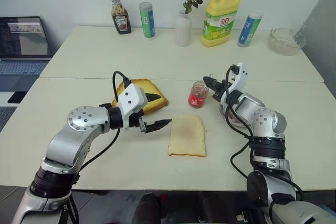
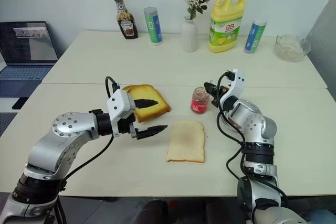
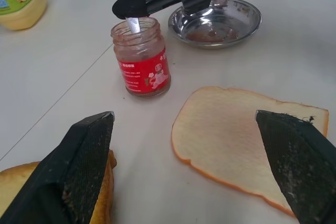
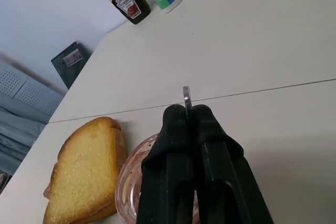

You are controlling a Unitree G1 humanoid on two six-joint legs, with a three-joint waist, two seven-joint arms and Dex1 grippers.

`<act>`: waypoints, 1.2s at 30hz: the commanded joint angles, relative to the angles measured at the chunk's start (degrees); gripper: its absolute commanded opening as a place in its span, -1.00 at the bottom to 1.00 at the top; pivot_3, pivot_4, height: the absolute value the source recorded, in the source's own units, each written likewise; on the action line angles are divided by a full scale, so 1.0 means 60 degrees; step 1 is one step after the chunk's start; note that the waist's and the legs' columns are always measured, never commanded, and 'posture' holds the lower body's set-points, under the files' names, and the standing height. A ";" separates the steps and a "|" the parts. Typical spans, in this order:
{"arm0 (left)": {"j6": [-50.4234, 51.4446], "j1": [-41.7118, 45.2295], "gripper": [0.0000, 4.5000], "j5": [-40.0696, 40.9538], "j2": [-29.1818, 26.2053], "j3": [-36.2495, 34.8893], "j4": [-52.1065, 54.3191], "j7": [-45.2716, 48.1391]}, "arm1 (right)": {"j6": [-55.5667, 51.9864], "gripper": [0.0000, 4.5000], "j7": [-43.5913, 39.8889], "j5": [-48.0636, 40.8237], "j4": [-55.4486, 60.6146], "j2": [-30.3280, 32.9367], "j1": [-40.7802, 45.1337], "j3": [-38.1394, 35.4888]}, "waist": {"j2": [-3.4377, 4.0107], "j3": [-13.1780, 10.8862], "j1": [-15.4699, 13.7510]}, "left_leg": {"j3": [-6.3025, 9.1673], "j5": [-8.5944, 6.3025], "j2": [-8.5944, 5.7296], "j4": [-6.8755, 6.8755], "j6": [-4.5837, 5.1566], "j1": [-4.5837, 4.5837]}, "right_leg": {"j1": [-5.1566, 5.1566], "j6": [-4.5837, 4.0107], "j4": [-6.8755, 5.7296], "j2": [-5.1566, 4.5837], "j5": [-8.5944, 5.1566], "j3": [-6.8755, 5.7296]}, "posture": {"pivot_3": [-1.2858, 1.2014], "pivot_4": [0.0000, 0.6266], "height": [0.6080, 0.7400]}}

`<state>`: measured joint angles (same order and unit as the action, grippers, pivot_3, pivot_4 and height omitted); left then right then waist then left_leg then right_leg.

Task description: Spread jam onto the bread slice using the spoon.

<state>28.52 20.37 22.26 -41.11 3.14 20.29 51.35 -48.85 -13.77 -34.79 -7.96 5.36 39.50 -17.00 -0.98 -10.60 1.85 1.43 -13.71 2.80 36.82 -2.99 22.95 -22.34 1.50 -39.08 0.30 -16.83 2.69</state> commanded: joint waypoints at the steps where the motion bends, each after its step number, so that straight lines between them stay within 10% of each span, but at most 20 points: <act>1: -0.0169 0.0052 1.00 -0.0044 0.0032 -0.0041 0.0179 -0.0003 | -0.0010 -0.98 0.0111 -0.0502 0.0484 -0.0142 0.0297 -0.0215 | 0.0000 0.0000 0.0000 | 0.0000 0.0000 0.0000 0.0000 0.0000 0.0000 | -0.0001 0.0000 0.0000 0.0000 0.0000 0.0000 | 0.03 -0.52 1.00; 36: -0.0639 -0.0007 1.00 -0.0411 0.0059 0.0136 0.0007 0.0099 | -0.0474 -0.98 0.1353 -0.2266 0.1078 -0.0093 0.0407 -0.0962 | 0.0003 -0.0002 0.0004 | -0.0002 0.0000 0.0000 -0.0007 0.0001 0.0006 | -0.0006 0.0001 0.0005 0.0000 0.0000 0.0001 | 0.03 -0.52 1.00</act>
<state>25.79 19.88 19.93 -41.02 4.31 19.69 51.90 -52.04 -5.80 -46.54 -4.47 4.24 40.09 -21.85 -0.97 -10.61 1.87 1.42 -13.71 2.80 36.78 -2.99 22.99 -22.38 1.50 -39.05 0.30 -16.83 2.70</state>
